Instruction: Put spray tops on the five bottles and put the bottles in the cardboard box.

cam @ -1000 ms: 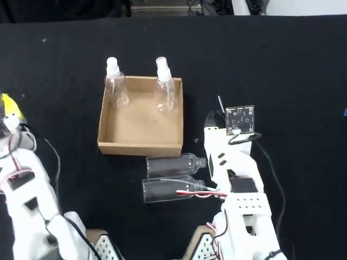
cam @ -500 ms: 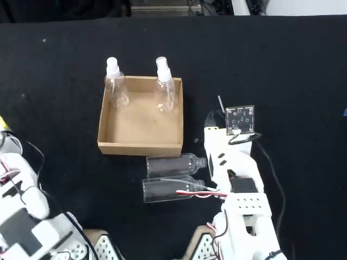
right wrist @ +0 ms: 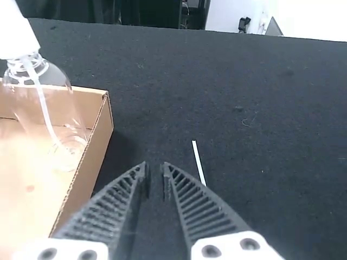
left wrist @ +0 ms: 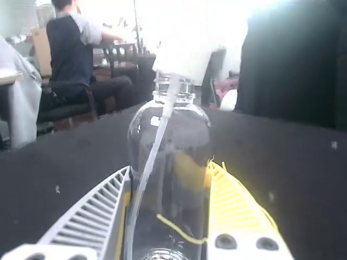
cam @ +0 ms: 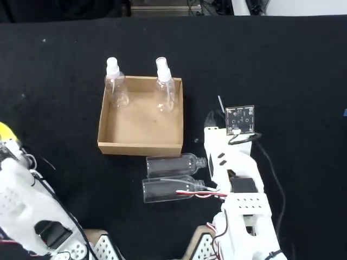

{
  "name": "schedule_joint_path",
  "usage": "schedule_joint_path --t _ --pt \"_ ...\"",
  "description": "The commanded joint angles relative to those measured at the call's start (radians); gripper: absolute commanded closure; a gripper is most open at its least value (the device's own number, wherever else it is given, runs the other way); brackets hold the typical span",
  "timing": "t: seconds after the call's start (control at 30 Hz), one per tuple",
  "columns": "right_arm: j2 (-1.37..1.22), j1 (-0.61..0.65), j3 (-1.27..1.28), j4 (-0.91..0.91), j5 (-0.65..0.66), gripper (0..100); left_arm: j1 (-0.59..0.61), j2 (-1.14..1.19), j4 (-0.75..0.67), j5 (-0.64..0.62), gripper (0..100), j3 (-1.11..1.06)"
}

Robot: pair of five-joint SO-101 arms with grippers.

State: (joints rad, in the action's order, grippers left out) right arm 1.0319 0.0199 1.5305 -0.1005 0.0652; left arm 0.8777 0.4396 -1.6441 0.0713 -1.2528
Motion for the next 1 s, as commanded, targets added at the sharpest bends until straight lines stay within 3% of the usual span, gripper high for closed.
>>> schedule_joint_path --t 0.0,0.77,0.97 --pt "-0.005 -0.005 -0.062 0.026 0.011 97.3 0.041 0.094 -0.058 -0.009 96 0.081" --pt "-0.005 -0.005 -0.062 0.026 0.011 97.3 0.073 0.133 -0.052 -0.009 96 0.062" --pt "-0.005 -0.006 -0.062 0.026 0.011 97.3 0.094 0.133 -0.054 -0.044 79 0.062"
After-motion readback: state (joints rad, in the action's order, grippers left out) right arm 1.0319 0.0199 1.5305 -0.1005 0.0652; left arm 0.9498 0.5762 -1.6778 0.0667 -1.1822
